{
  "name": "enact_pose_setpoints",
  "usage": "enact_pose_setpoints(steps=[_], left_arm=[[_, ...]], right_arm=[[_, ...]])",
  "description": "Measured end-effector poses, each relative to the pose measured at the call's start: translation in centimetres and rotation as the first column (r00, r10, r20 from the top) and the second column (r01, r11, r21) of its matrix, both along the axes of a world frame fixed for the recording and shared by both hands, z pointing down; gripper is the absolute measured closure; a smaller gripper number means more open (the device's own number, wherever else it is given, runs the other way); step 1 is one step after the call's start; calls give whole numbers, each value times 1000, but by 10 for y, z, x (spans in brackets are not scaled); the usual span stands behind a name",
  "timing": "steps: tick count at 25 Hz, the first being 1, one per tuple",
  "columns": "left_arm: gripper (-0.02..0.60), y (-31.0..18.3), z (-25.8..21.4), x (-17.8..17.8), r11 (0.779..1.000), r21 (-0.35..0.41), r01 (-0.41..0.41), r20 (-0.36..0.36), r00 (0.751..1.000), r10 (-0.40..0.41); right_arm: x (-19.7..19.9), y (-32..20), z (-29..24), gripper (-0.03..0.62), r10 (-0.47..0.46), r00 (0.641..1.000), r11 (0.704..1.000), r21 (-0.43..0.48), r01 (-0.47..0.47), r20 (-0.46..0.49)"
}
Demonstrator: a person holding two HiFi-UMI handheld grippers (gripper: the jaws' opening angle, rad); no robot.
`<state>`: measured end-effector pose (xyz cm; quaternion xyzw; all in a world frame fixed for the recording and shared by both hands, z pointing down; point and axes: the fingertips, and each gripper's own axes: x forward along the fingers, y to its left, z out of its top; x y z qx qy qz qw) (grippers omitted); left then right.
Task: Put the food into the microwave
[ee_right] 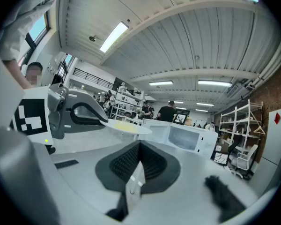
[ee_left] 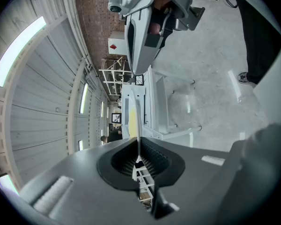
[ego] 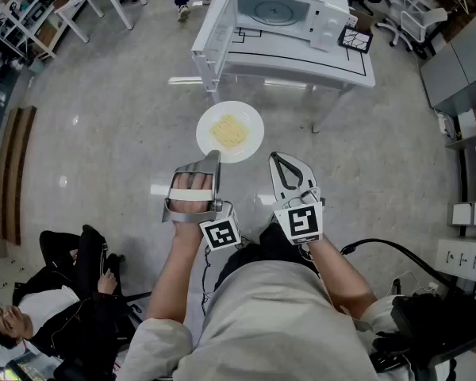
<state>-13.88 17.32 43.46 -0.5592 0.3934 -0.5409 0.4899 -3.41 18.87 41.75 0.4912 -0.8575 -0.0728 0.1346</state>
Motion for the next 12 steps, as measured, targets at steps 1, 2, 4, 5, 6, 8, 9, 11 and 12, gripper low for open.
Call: enact_pose_setpoints(steps=[1,2,4,5,6,8,9,11,12], left_arm=[[560,0,1,1,1000,-5,-1,-8,1000,1],[560,1,1,1,1000,-7,-3,-13,1000,2],[559,1,1,3,1000,-8,-7,-15,1000,7],[560,1,0,3,1000,-4,-11,-11,1000,11],[559,1,-1,3,1000,-1,-15,-8,1000,15],[560,1,1,3,1000,-3,-20,-13,1000,20],[559,1,1,2,1000,-1,-21,-11,1000,21],[558,1,1,2,1000,2,-25,-10,1000,25],[559,2,2,3,1000,2,-28,-12,1000,28]], right_arm=[[0,1,0,583,-1,1000,1000,0,1,-6],[-1,1,0,583,-1,1000,1000,-1,1,-11],[-1,2,0,583,3,1000,1000,-1,-3,-6],[0,3,0,583,7,1000,1000,-2,-7,2],[0,3,0,583,10,1000,1000,-3,-10,11],[0,5,0,583,15,1000,1000,-7,-15,22],[0,6,1,583,17,1000,1000,-9,-17,18],[1,9,3,583,24,1000,1000,-9,-24,1],[2,11,3,583,29,1000,1000,-8,-29,-6]])
